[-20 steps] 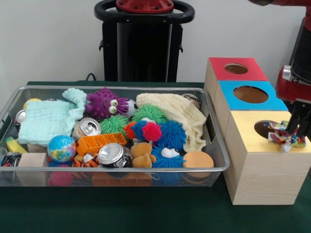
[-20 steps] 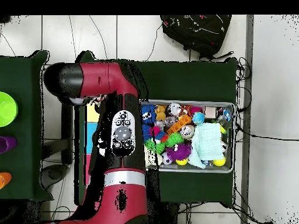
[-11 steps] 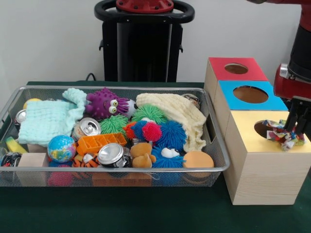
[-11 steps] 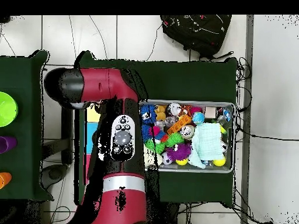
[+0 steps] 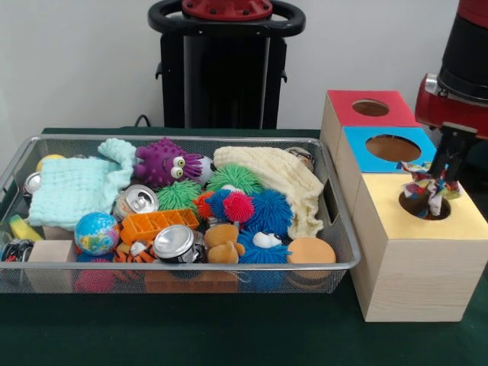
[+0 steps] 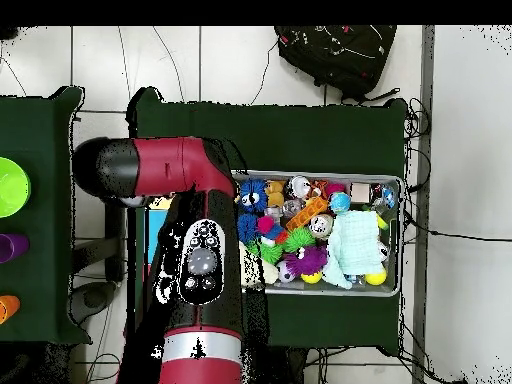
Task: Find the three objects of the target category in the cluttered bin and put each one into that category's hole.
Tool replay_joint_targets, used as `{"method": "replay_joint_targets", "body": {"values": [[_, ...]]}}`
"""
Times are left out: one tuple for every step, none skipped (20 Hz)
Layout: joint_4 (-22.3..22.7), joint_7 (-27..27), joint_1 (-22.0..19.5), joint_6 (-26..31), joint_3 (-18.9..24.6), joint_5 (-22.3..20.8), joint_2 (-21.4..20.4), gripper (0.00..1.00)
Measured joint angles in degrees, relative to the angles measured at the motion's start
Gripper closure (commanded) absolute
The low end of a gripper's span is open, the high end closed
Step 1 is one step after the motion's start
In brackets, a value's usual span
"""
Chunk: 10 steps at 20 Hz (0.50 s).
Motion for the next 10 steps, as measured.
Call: {"method": "replay_joint_targets", "body": {"values": [[0.46,0.00,-0.01,-0.94,-0.14,-0.13,-0.04,1.00],[0.68,0.00,-0.02,-1.50,-0.21,-0.21,-0.05,1.00],[1.39,0.00,-0.11,-4.09,-0.42,-0.61,0.09,1.00],[1.62,0.00,-0.18,-5.88,-0.59,-0.86,0.32,1.00],[1.68,0.00,-0.22,-7.02,-0.68,-0.98,0.51,1.00],[1.69,0.00,-0.28,-8.73,-0.82,-1.12,0.83,1.00],[1.68,0.00,-0.33,-10.35,-0.90,-1.13,1.15,1.00],[1.68,0.00,-0.37,-11.68,-0.91,-1.13,1.46,1.00],[1.68,0.00,-0.38,-12.68,-0.91,-1.13,1.74,1.00],[1.67,0.00,-0.38,-13.21,-0.93,-1.11,1.89,1.00]]}}
